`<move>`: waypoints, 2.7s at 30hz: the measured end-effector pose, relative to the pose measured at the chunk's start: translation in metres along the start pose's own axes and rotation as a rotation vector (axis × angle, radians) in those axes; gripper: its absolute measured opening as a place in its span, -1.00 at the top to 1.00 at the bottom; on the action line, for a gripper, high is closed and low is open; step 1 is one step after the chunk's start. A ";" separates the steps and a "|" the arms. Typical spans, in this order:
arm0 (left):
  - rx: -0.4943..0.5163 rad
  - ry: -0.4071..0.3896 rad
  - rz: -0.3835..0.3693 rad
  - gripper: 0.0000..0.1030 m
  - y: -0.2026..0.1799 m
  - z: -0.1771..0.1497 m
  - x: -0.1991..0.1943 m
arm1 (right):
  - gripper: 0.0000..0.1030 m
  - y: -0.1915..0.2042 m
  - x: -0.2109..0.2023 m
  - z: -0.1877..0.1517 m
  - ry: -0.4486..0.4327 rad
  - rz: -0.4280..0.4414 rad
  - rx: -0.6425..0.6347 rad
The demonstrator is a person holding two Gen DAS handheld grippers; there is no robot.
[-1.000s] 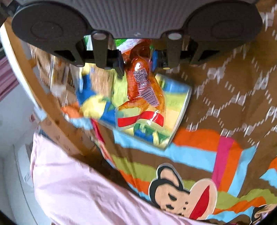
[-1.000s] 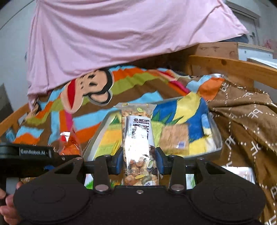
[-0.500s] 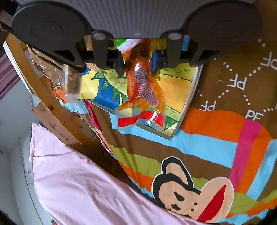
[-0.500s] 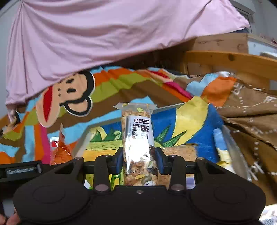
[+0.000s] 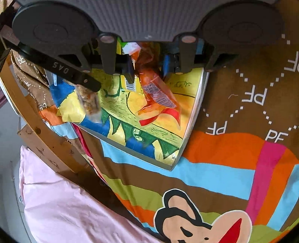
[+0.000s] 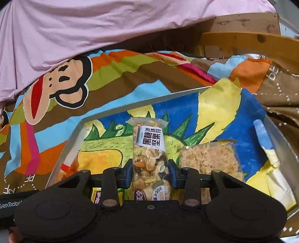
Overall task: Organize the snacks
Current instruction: 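Lower both snacks into the tray and open both tools, then withdraw both tools from the tray toward the loose snacks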
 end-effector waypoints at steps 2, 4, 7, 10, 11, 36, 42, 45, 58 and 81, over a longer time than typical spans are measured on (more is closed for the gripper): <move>0.010 -0.003 0.003 0.36 -0.001 0.000 0.001 | 0.23 0.003 0.003 -0.004 0.010 0.008 -0.010; 0.017 -0.004 0.006 0.35 -0.001 0.000 0.000 | 0.23 0.005 0.006 -0.007 0.022 0.015 -0.014; 0.017 0.000 0.011 0.33 -0.001 0.000 0.000 | 0.22 0.007 0.009 -0.011 0.026 0.010 -0.038; 0.027 0.009 0.034 0.24 0.000 0.000 0.001 | 0.18 0.009 0.009 -0.011 0.029 0.006 -0.062; 0.029 0.013 0.038 0.22 0.001 -0.001 0.001 | 0.17 0.009 0.009 -0.011 0.029 0.006 -0.061; 0.062 -0.079 0.140 -0.99 -0.039 -0.015 -0.094 | -0.98 -0.015 -0.123 0.019 -0.044 0.079 -0.053; 0.113 -0.135 0.204 -0.99 -0.051 -0.028 -0.131 | -0.98 -0.029 -0.164 0.007 -0.063 0.053 -0.092; 0.152 -0.183 0.220 -0.99 -0.060 -0.035 -0.152 | -0.98 -0.040 -0.186 -0.001 -0.068 0.043 -0.091; 0.270 -0.192 0.266 -0.99 -0.074 -0.085 -0.208 | -0.98 -0.062 -0.260 -0.065 0.016 -0.031 -0.152; 0.457 -0.061 0.337 -0.99 -0.077 -0.138 -0.209 | -0.98 -0.052 -0.282 -0.128 0.196 -0.051 -0.218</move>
Point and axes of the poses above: each gripper's, at about its wrist camera, not at the fingertips, and x roughly the way its jaws point, y to its left, z to its top, the point moved 8 cm from there along x, roughly the way its jaws point
